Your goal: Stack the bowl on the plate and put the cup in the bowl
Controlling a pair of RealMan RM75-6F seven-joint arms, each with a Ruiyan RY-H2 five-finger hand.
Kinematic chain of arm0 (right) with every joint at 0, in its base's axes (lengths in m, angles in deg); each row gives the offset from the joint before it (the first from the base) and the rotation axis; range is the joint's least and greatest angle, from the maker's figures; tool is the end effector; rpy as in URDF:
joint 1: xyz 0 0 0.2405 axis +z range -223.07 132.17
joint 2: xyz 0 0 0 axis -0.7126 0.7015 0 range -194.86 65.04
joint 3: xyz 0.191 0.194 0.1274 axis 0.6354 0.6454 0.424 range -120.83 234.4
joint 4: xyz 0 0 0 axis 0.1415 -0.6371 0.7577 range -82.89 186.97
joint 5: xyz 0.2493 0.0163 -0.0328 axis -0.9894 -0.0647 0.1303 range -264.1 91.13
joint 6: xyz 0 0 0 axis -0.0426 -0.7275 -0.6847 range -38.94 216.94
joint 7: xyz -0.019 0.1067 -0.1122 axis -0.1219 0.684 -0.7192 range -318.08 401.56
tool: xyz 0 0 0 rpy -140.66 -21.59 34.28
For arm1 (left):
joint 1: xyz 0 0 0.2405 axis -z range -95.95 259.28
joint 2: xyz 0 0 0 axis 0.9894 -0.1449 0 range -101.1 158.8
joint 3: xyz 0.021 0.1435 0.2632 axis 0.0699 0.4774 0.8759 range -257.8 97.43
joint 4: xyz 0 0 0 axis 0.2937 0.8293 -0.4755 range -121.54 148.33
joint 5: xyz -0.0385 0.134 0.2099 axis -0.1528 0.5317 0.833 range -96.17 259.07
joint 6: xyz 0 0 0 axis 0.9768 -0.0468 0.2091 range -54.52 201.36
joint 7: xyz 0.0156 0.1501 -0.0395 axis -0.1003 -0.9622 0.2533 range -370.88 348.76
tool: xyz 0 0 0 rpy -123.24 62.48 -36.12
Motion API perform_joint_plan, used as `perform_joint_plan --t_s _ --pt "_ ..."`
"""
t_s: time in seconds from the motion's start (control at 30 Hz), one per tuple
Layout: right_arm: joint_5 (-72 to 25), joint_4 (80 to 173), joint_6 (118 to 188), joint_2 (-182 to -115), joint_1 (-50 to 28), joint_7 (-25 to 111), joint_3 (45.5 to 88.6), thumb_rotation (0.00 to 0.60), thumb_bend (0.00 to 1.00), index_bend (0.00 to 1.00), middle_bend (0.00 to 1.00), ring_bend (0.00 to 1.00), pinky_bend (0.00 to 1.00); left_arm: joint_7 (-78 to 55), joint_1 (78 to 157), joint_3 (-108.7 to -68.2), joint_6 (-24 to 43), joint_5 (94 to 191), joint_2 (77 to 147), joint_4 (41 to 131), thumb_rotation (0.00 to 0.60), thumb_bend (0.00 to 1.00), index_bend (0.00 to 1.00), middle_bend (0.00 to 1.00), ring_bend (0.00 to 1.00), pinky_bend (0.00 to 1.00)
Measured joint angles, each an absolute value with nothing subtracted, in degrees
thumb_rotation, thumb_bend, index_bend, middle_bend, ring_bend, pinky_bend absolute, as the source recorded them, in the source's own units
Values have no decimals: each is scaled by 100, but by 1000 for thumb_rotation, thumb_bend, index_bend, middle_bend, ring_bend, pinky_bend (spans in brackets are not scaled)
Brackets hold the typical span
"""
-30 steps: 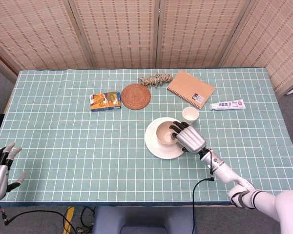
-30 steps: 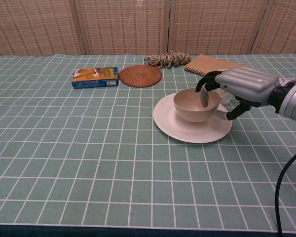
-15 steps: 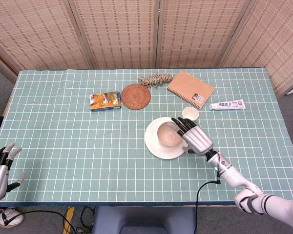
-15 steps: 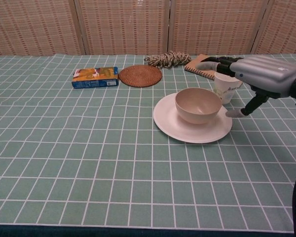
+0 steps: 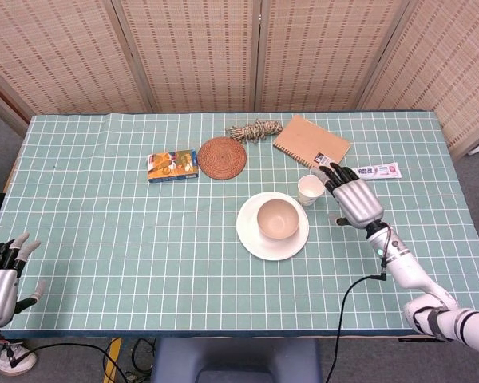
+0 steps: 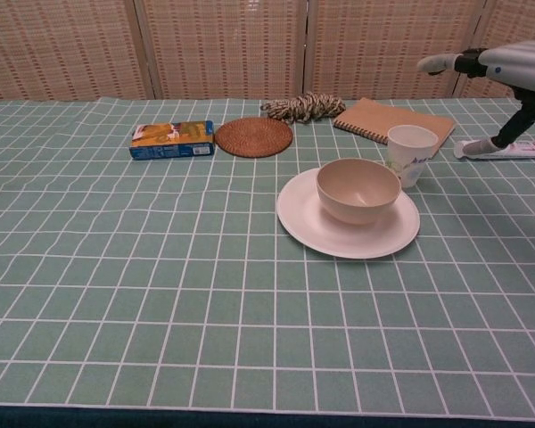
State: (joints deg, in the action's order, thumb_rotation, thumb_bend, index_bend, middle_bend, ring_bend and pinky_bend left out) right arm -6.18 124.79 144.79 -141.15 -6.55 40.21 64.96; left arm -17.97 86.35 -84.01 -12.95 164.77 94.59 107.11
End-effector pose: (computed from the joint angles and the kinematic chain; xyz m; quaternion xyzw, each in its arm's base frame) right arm -0.2665 -0.4349 0.0528 0.7486 -0.2930 0.3567 0.4759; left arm -0.3630 0.2021 0.1351 -0.5857 -0.3687 -0.3708 0.6193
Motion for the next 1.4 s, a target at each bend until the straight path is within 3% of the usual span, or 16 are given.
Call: perform_joint_plan --t_s 0.6,0.83,1.0,1.27,1.4 --pt "-1404 11344 12876 -14759 266 3739 6722 600 194 5 118 1 116 -1824 8581 -8388 -1335 16447 9354 10841 600 287 163 76 98 90" --pt "-1521 11016 12635 -15002 424 3715 6716 600 198 54 168 76 121 -1825 8579 -8388 -1325 16435 9350 10843 600 287 163 76 97 90" --pt "-1600 10721 12457 -15189 521 3786 6719 600 213 105 213 135 170 -1833 8573 -8390 -1323 16422 9341 10848 600 288 163 76 97 90" --pt "-1582 10328 12322 -15430 612 4133 6722 600 280 266 283 230 289 -1842 8556 -8383 -1315 16391 9346 10838 600 287 163 76 97 90" --pt "-1488 10281 12368 -15453 597 4321 6704 600 289 280 288 250 334 -1856 8563 -8381 -1296 16388 9352 10835 600 288 163 76 97 90"
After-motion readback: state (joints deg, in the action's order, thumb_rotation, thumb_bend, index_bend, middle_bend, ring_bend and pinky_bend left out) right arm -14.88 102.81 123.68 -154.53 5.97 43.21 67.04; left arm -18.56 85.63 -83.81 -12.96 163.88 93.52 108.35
